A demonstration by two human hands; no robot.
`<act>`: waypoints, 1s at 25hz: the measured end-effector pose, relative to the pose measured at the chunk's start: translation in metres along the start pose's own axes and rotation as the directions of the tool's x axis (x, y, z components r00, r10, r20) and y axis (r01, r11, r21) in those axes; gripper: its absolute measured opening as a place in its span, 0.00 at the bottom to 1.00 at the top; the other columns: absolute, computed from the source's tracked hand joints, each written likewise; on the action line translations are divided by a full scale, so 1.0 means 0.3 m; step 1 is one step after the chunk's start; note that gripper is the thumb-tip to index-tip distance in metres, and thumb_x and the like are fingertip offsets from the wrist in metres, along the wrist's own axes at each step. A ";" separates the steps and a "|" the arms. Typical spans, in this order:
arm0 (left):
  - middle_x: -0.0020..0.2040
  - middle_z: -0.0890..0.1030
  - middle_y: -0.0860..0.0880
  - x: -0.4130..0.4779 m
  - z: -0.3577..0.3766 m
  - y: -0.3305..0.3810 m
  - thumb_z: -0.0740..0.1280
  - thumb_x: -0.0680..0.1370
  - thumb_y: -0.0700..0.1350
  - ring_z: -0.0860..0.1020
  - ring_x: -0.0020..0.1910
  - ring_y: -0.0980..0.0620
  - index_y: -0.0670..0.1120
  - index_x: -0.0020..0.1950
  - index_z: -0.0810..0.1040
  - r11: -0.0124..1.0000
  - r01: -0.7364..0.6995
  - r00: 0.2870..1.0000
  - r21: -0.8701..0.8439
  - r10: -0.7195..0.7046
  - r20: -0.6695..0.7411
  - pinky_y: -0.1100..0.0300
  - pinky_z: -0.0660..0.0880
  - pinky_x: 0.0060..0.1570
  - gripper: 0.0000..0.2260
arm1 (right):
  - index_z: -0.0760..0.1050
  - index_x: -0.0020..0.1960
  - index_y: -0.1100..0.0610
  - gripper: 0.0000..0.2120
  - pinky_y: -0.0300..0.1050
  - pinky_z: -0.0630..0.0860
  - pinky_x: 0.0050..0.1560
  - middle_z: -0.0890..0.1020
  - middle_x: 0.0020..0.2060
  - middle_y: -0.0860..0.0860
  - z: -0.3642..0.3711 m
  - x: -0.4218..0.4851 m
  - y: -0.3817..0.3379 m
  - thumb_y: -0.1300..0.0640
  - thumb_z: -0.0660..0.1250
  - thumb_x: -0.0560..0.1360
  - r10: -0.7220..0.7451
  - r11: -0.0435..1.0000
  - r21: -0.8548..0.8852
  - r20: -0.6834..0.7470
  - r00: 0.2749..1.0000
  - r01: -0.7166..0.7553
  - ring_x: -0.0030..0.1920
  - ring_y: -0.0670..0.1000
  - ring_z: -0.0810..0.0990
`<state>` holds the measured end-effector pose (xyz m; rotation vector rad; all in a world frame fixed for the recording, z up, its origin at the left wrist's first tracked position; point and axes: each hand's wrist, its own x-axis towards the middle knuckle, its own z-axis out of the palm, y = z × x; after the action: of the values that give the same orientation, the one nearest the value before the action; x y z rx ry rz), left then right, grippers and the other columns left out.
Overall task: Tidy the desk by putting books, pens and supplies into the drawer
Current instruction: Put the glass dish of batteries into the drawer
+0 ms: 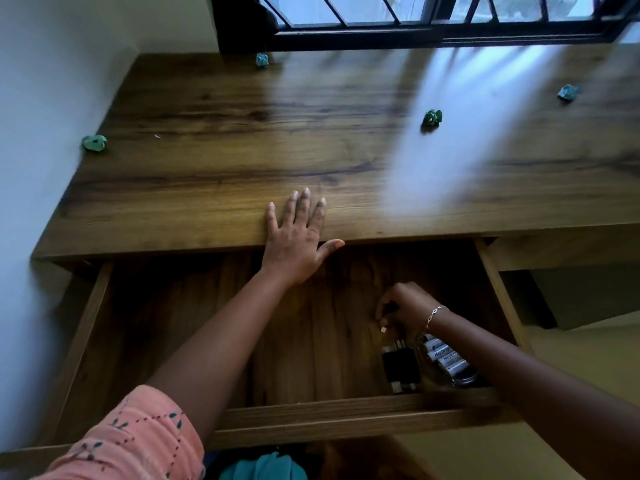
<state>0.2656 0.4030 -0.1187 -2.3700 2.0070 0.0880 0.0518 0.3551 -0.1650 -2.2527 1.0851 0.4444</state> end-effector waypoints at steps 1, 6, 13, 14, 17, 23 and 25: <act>0.77 0.41 0.43 -0.001 0.002 -0.003 0.45 0.77 0.65 0.40 0.76 0.45 0.48 0.77 0.40 1.000 -0.009 1.000 0.009 0.009 -0.004 0.40 0.40 0.72 0.34 | 0.82 0.49 0.54 0.08 0.38 0.72 0.51 0.83 0.49 0.50 0.003 -0.001 0.001 0.60 0.72 0.69 0.000 1.000 -0.023 -0.009 1.000 0.000 0.52 0.48 0.79; 0.78 0.41 0.44 -0.010 0.005 -0.010 0.46 0.77 0.65 0.41 0.76 0.45 0.48 0.77 0.41 0.999 -0.040 0.999 0.022 0.040 -0.013 0.41 0.41 0.72 0.34 | 0.80 0.50 0.53 0.08 0.39 0.71 0.46 0.80 0.51 0.50 0.011 -0.029 -0.023 0.57 0.71 0.70 0.003 0.996 -0.094 -0.057 0.998 -0.009 0.53 0.50 0.78; 0.78 0.47 0.46 -0.124 0.041 -0.040 0.38 0.73 0.66 0.44 0.77 0.47 0.47 0.77 0.47 0.995 -0.094 0.992 -0.016 0.092 -0.085 0.49 0.40 0.73 0.37 | 0.78 0.54 0.58 0.17 0.48 0.78 0.50 0.80 0.51 0.56 0.087 -0.165 -0.285 0.47 0.62 0.74 -0.526 0.843 -0.312 -0.309 0.792 0.438 0.53 0.58 0.79; 0.78 0.48 0.46 -0.141 0.041 -0.047 0.37 0.72 0.66 0.45 0.77 0.48 0.46 0.77 0.48 0.993 -0.109 0.990 -0.040 0.105 -0.092 0.50 0.40 0.73 0.38 | 0.78 0.55 0.58 0.21 0.49 0.78 0.52 0.81 0.52 0.56 0.109 -0.181 -0.316 0.44 0.60 0.73 -0.600 0.790 -0.354 -0.282 0.748 0.500 0.54 0.57 0.80; 0.78 0.50 0.46 -0.211 0.034 -0.065 0.37 0.73 0.67 0.44 0.76 0.50 0.46 0.77 0.51 0.973 -0.151 0.986 -0.172 0.135 -0.102 0.54 0.38 0.72 0.38 | 0.70 0.66 0.60 0.36 0.52 0.65 0.67 0.76 0.62 0.57 0.153 -0.218 -0.365 0.33 0.55 0.71 -0.696 0.676 -0.450 -0.130 0.706 0.584 0.66 0.57 0.72; 0.77 0.44 0.50 -0.346 0.079 -0.120 0.33 0.71 0.70 0.40 0.75 0.54 0.48 0.76 0.45 0.932 -0.264 0.964 -0.249 0.262 -0.043 0.57 0.36 0.73 0.39 | 0.60 0.71 0.64 0.52 0.58 0.53 0.69 0.68 0.69 0.62 0.152 -0.212 -0.371 0.25 0.50 0.63 -0.668 0.613 -0.563 0.003 0.744 0.553 0.72 0.61 0.61; 0.76 0.43 0.53 -0.364 0.083 -0.139 0.32 0.71 0.71 0.40 0.76 0.55 0.49 0.75 0.43 0.915 -0.250 0.967 -0.316 0.250 -0.041 0.58 0.37 0.74 0.39 | 0.65 0.69 0.64 0.53 0.57 0.57 0.69 0.71 0.67 0.61 0.146 -0.201 -0.380 0.24 0.49 0.61 -0.659 0.599 -0.601 0.004 0.752 0.528 0.71 0.59 0.65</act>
<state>0.2883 0.5189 -0.1367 -2.2550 2.4514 0.4531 0.1034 0.4749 -0.1253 -3.0819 0.1911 0.2391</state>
